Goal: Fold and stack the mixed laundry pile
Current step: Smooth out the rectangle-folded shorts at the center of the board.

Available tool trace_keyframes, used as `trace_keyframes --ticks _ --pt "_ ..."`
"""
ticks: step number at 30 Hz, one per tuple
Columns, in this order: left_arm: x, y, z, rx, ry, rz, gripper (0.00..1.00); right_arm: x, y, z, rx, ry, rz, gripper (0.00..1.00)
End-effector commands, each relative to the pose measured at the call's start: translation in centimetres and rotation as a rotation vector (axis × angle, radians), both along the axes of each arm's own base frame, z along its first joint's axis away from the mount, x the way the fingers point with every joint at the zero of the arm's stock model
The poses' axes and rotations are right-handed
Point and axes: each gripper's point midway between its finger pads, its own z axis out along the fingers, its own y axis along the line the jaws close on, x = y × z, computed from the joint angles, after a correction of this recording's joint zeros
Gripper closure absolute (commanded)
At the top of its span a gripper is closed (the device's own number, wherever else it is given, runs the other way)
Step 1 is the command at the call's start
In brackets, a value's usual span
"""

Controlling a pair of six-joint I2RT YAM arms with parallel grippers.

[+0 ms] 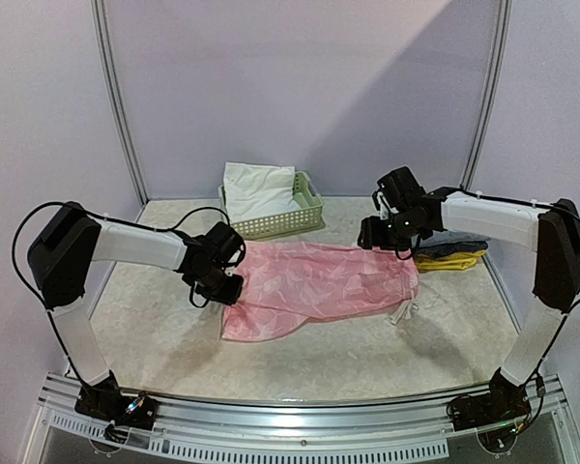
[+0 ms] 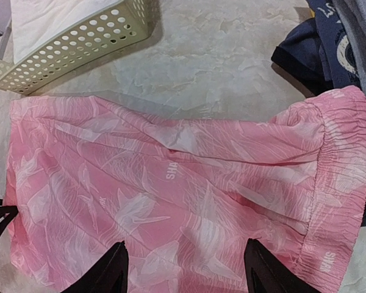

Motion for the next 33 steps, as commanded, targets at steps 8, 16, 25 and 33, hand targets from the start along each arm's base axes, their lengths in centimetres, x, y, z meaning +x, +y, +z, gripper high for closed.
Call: trace_keyframes --ticks 8,16,25,33 --pt "-3.8 0.6 -1.9 0.037 0.078 -0.022 1.0 -0.2 -0.8 -2.1 -0.066 0.034 -0.009 0.34" --pt "-8.3 5.6 -1.1 0.12 0.12 0.077 1.0 -0.6 -0.2 -3.0 -0.046 0.067 0.019 0.34" --pt "-8.8 10.0 1.2 0.254 0.044 0.198 0.79 -0.4 0.7 -2.9 -0.03 0.065 0.062 0.32" --pt "-6.1 10.7 3.5 0.295 -0.106 0.233 0.12 1.1 0.9 -3.7 -0.019 0.068 0.094 0.15"
